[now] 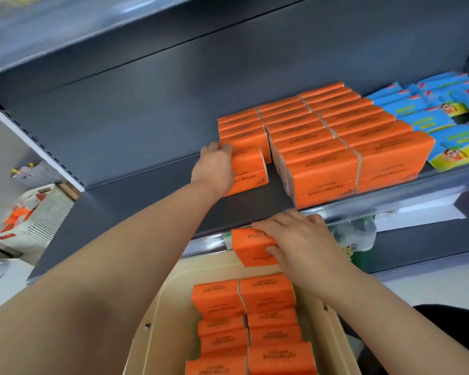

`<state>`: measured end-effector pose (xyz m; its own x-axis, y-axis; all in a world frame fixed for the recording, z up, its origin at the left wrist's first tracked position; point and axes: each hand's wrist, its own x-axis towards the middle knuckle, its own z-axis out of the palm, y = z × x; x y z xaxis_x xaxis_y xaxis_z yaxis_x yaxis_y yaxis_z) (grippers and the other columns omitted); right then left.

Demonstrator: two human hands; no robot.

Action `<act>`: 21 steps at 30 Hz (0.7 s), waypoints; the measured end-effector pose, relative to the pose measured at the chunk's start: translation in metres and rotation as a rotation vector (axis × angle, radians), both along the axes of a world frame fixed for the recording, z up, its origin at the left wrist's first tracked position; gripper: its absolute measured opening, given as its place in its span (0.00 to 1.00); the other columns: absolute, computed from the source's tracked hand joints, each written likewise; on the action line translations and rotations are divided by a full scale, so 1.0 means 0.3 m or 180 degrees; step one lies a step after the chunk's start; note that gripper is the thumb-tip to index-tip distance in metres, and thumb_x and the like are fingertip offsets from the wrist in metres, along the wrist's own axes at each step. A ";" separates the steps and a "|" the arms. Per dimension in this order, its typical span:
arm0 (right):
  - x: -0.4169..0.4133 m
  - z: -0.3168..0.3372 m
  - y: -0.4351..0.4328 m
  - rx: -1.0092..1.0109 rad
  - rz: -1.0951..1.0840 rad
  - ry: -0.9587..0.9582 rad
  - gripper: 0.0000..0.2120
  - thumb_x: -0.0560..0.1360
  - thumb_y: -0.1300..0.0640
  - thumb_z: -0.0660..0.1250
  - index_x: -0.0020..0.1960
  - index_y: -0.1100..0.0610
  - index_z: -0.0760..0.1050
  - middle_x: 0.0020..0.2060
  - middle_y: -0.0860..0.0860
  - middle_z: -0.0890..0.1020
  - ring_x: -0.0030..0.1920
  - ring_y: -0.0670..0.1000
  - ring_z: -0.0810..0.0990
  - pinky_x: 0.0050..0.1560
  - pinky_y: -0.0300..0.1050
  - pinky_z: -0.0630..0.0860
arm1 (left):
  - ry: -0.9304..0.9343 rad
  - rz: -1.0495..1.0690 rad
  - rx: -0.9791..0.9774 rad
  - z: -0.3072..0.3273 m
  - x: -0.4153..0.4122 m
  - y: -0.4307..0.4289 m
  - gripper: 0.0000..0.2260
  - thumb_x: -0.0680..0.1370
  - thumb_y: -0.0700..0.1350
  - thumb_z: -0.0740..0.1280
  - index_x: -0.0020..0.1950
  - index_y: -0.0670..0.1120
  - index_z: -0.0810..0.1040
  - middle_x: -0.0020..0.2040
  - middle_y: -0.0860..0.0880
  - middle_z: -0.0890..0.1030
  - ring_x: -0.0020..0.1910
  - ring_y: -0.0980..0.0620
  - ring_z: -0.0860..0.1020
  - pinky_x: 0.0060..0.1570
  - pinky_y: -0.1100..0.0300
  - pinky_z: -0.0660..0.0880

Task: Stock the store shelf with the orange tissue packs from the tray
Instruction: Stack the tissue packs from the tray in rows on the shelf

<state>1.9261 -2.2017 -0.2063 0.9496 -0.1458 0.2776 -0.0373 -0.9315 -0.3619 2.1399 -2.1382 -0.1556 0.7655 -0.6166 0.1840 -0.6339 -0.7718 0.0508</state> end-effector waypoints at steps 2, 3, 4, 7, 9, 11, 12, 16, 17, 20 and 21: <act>0.007 0.000 0.003 0.0004 0.0031 0.0029 0.23 0.77 0.54 0.63 0.70 0.43 0.64 0.63 0.44 0.73 0.65 0.51 0.67 0.61 0.52 0.64 | -0.0074 0.0024 -0.0035 0.002 0.014 -0.032 0.22 0.76 0.41 0.68 0.69 0.46 0.69 0.64 0.43 0.67 0.65 0.44 0.66 0.55 0.48 0.75; 0.010 0.000 0.005 0.0003 0.0039 0.0043 0.22 0.77 0.54 0.63 0.70 0.43 0.65 0.63 0.44 0.74 0.65 0.51 0.68 0.60 0.52 0.65 | -0.0122 0.0030 -0.0059 0.001 0.019 -0.048 0.21 0.76 0.40 0.68 0.68 0.45 0.70 0.64 0.43 0.67 0.64 0.44 0.65 0.55 0.48 0.75; 0.013 -0.001 0.007 0.0010 0.0044 0.0052 0.22 0.77 0.55 0.63 0.70 0.43 0.65 0.62 0.44 0.74 0.64 0.51 0.68 0.60 0.52 0.65 | -0.0170 0.0043 -0.0084 -0.001 0.024 -0.063 0.21 0.75 0.39 0.68 0.68 0.45 0.70 0.63 0.43 0.67 0.64 0.44 0.65 0.54 0.48 0.75; 0.018 -0.005 0.010 0.0044 0.0034 0.0041 0.22 0.77 0.56 0.64 0.70 0.44 0.66 0.62 0.44 0.75 0.64 0.51 0.69 0.60 0.52 0.65 | -0.0242 0.0090 -0.0161 -0.011 0.038 -0.098 0.21 0.74 0.34 0.66 0.67 0.44 0.70 0.63 0.43 0.66 0.62 0.44 0.65 0.52 0.49 0.76; 0.021 -0.002 0.008 0.0068 0.0045 0.0036 0.22 0.77 0.56 0.64 0.70 0.44 0.66 0.62 0.44 0.75 0.63 0.51 0.69 0.59 0.53 0.65 | -0.0173 0.0059 -0.0218 -0.012 0.044 -0.108 0.22 0.74 0.32 0.66 0.67 0.43 0.70 0.64 0.43 0.65 0.62 0.44 0.66 0.52 0.49 0.77; 0.024 0.003 0.009 0.0080 0.0043 0.0084 0.23 0.78 0.55 0.64 0.71 0.44 0.66 0.63 0.44 0.74 0.64 0.51 0.69 0.60 0.52 0.65 | -0.0098 0.0022 -0.0264 -0.009 0.045 -0.101 0.23 0.73 0.31 0.65 0.67 0.42 0.69 0.64 0.43 0.66 0.61 0.44 0.67 0.53 0.49 0.77; 0.025 0.005 0.011 0.0081 0.0036 0.0097 0.23 0.78 0.55 0.63 0.71 0.44 0.65 0.63 0.44 0.74 0.64 0.51 0.68 0.60 0.52 0.64 | -0.0062 0.0001 -0.0311 -0.007 0.043 -0.090 0.23 0.73 0.30 0.65 0.67 0.42 0.69 0.64 0.43 0.66 0.61 0.45 0.67 0.53 0.50 0.76; 0.021 0.014 0.018 0.0096 0.0017 0.0109 0.23 0.78 0.55 0.63 0.71 0.43 0.64 0.64 0.43 0.73 0.65 0.50 0.68 0.61 0.51 0.64 | 0.0084 -0.0112 -0.0640 0.009 0.005 -0.004 0.24 0.73 0.29 0.63 0.68 0.42 0.67 0.65 0.44 0.66 0.63 0.46 0.67 0.53 0.50 0.75; 0.018 0.018 0.020 0.0087 0.0036 0.0100 0.23 0.78 0.54 0.63 0.72 0.43 0.64 0.64 0.43 0.73 0.65 0.49 0.68 0.62 0.50 0.63 | 0.0107 -0.0140 -0.0721 0.015 -0.011 0.029 0.24 0.73 0.30 0.63 0.68 0.42 0.67 0.66 0.44 0.66 0.64 0.46 0.67 0.54 0.51 0.75; 0.010 0.060 0.037 0.0131 0.0038 -0.0091 0.23 0.77 0.54 0.65 0.70 0.43 0.67 0.62 0.43 0.76 0.62 0.50 0.72 0.59 0.51 0.66 | 0.0132 -0.0221 -0.0875 0.033 -0.054 0.146 0.21 0.76 0.33 0.63 0.69 0.43 0.67 0.68 0.46 0.66 0.66 0.48 0.66 0.53 0.56 0.72; 0.017 0.081 0.040 0.0154 0.0017 -0.0210 0.22 0.76 0.55 0.66 0.68 0.44 0.70 0.59 0.44 0.78 0.59 0.51 0.74 0.57 0.52 0.68 | 0.0115 -0.0223 -0.0902 0.039 -0.065 0.185 0.21 0.77 0.34 0.63 0.69 0.43 0.67 0.68 0.46 0.66 0.67 0.48 0.66 0.53 0.56 0.72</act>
<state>1.9311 -2.1897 -0.1818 0.9302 -0.1556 0.3323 -0.0070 -0.9130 -0.4078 2.1203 -2.0827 -0.1439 0.7320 -0.5961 0.3299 -0.6790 -0.6780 0.2816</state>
